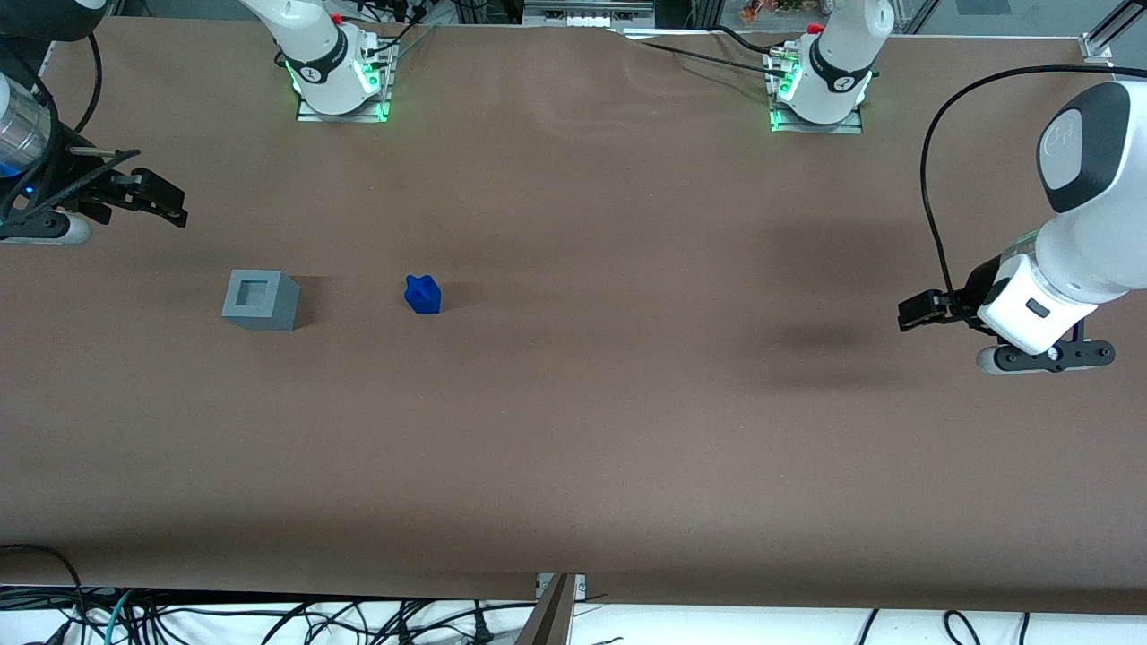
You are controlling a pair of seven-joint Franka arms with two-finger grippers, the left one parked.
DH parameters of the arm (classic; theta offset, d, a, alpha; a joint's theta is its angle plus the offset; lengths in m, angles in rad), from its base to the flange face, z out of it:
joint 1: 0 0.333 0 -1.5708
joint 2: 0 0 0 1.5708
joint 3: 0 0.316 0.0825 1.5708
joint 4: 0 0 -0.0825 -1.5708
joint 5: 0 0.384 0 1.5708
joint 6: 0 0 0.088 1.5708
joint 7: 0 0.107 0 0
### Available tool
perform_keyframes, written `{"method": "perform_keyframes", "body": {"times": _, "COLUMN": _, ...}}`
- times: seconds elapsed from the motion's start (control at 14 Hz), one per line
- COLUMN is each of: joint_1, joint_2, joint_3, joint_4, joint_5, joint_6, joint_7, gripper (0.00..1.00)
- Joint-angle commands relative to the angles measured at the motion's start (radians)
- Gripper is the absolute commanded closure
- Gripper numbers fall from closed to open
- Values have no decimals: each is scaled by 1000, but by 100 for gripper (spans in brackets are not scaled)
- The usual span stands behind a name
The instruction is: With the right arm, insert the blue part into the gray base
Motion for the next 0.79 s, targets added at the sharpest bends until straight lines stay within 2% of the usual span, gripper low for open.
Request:
{"method": "perform_keyframes", "body": {"times": 0.0, "joint_1": 24, "joint_2": 0, "joint_3": 10, "joint_4": 14, "joint_5": 3, "joint_6": -17, "joint_7": 3, "gripper": 1}}
{"method": "perform_keyframes", "body": {"times": 0.29, "joint_1": 39, "joint_2": 6, "joint_3": 58, "joint_4": 0, "joint_5": 4, "joint_6": -23, "joint_7": 7, "gripper": 1}}
{"method": "perform_keyframes", "body": {"times": 0.57, "joint_1": 67, "joint_2": 108, "joint_3": 93, "joint_4": 3, "joint_5": -2, "joint_6": -11, "joint_7": 6, "gripper": 1}}
{"method": "perform_keyframes", "body": {"times": 0.71, "joint_1": 79, "joint_2": 165, "joint_3": 95, "joint_4": 2, "joint_5": 4, "joint_6": 65, "joint_7": 8, "gripper": 1}}
